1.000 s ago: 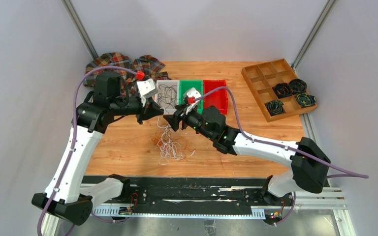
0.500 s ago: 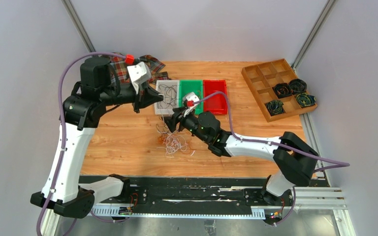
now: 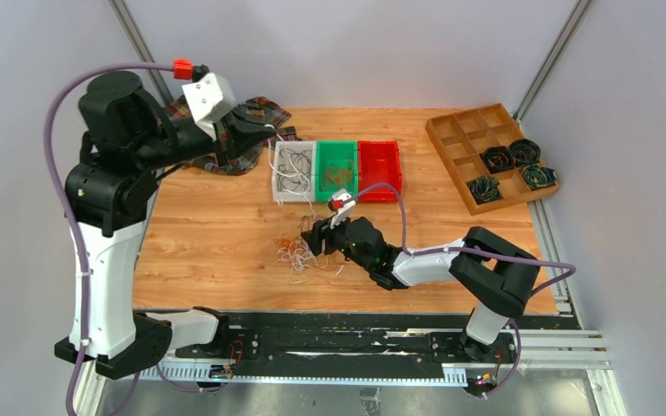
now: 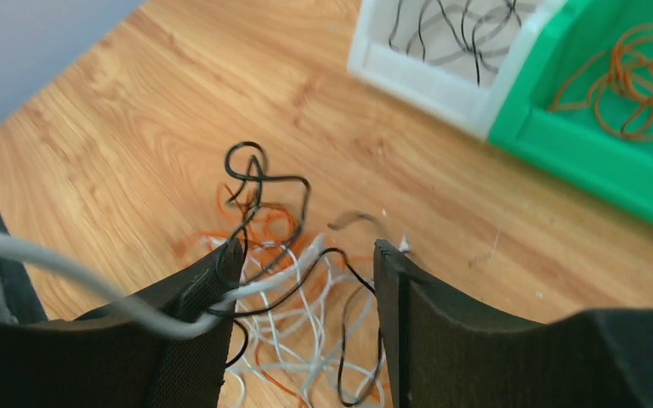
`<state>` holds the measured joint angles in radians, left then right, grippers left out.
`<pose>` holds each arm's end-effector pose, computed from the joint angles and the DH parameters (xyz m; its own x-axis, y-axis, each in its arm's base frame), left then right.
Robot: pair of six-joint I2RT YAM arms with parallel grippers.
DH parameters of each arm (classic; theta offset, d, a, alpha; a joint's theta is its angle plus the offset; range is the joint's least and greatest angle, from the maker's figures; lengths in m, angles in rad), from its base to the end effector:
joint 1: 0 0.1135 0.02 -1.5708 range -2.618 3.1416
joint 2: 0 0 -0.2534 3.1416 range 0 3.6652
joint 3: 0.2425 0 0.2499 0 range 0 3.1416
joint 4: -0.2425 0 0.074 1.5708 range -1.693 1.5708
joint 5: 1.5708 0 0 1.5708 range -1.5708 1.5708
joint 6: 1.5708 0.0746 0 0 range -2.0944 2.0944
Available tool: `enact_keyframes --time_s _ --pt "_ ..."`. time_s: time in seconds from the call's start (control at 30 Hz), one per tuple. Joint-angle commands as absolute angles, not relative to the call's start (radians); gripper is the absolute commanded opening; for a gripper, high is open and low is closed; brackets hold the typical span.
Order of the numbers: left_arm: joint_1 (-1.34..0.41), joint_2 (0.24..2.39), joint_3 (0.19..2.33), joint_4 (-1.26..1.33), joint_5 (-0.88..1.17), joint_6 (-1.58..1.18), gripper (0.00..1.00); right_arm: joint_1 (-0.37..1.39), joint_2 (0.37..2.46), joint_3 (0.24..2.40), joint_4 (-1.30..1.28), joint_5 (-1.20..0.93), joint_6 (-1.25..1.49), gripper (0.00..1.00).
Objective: Untangle the cables
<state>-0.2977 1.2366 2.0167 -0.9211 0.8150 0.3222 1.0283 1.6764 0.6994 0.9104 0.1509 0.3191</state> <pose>0.1667 -0.1079 0.5486 0.1544 0.1798 -0.9715 0.8867 0.4084 0.2165 0.2056 0.3193 0.1882 -0.2739 0.1463 -0.9506 -0.7196 0.6245 0.3035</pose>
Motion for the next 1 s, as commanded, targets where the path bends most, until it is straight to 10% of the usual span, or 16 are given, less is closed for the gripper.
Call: enact_keyframes --time_s 0.0,0.97 --pt "-0.304 1.264 2.147 -0.872 0.782 0.304 0.01 1.043 1.708 0.667 0.927 0.18 0.348 0.59" --pt "-0.304 1.119 1.866 -0.671 0.719 0.209 0.0 1.011 1.145 0.93 0.343 -0.147 0.064 0.76"
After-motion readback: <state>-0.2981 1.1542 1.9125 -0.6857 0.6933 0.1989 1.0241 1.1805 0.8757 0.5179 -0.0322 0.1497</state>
